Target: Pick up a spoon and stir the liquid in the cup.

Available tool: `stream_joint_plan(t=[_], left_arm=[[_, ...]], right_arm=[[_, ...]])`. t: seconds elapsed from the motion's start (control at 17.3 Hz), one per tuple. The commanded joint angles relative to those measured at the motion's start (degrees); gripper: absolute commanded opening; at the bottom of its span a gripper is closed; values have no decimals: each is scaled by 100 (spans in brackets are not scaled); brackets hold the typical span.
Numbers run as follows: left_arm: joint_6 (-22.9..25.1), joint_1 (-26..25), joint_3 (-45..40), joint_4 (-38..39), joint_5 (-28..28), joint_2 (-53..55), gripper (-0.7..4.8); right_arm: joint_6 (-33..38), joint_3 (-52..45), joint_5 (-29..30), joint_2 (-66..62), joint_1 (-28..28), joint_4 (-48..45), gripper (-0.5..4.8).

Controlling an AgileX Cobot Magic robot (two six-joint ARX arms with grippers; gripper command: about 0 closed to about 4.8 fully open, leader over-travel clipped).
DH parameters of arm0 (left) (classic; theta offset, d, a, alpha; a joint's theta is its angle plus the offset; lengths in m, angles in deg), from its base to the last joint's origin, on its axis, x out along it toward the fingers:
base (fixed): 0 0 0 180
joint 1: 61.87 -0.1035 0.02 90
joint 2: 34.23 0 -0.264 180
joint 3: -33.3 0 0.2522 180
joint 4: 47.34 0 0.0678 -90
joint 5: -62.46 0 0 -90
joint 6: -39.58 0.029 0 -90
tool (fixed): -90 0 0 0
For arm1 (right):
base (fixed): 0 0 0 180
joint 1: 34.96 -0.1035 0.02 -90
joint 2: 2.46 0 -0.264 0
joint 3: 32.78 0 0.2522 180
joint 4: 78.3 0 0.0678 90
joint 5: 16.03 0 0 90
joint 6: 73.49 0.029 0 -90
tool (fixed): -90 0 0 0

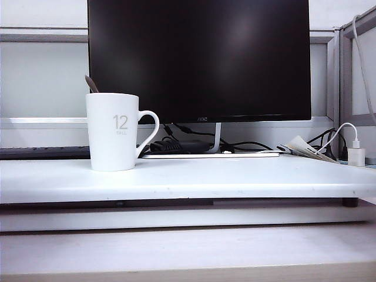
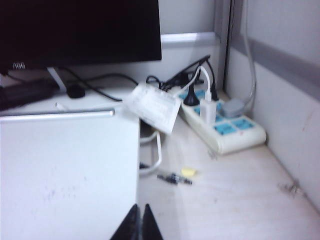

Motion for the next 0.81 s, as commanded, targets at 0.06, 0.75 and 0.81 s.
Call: stream_joint_plan(t=[0.06,0.75,0.81], left_arm=[[-22,-7,2,-57,26,2,26],[-1449,-4,389,-426,225,0,479],[-1484,-4,643,-420,549,2,479]], right_arm=[[-26,35,-136,0,-2,68,17],[-192,1443,323,-13,-4,597,417],[-339,1764,433,-39,-2,660,418]])
